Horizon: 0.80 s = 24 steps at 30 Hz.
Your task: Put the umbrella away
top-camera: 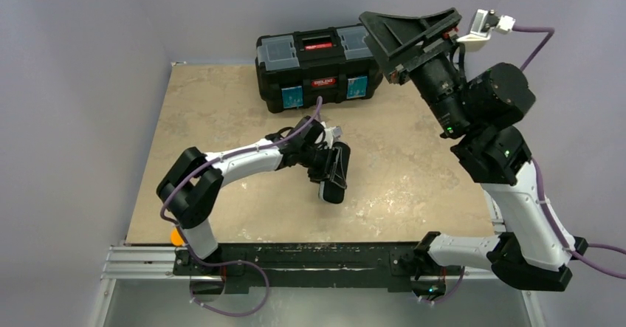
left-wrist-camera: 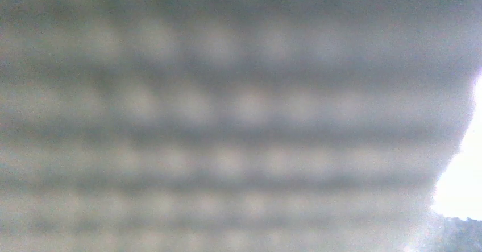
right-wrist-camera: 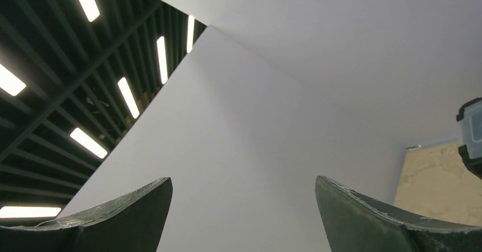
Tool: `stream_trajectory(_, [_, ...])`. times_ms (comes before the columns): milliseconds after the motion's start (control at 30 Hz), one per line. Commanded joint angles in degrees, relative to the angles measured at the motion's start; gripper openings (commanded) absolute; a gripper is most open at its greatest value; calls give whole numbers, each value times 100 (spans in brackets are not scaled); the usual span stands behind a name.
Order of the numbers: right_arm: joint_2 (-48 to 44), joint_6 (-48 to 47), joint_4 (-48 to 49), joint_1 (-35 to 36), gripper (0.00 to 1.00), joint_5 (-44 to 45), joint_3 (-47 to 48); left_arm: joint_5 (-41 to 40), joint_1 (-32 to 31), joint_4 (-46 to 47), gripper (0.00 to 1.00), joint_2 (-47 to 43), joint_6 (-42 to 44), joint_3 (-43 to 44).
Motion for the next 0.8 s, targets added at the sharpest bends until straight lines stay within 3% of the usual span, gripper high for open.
stream_trajectory(0, [-174, 200, 278, 9, 99, 284, -116, 719, 343, 1029, 15, 160, -615, 313])
stream_trajectory(33, [-159, 203, 296, 8, 99, 255, -124, 781, 451, 1171, 32, 228, -737, 341])
stream_trajectory(67, [-135, 212, 288, 8, 99, 251, -92, 831, 574, 1226, 63, 293, -841, 383])
stream_trajectory(100, [-115, 217, 282, 9, 99, 232, -73, 902, 712, 1306, 83, 331, -931, 414])
stream_trajectory(167, [-100, 308, 339, 10, 99, 107, -134, 1061, 978, 1644, 96, 296, -1150, 305])
stream_trajectory(467, [-56, 586, 528, 12, 99, -126, -430, 724, 1668, 524, 100, -283, -528, -179])
stream_trajectory(633, [-128, 379, 266, 8, 99, 231, -522, -32, 1754, -451, 100, -1040, 153, -316])
stream_trajectory(767, [-409, -50, 334, 8, 99, 730, -1242, -769, 1768, -1218, 100, -1780, 624, -390])
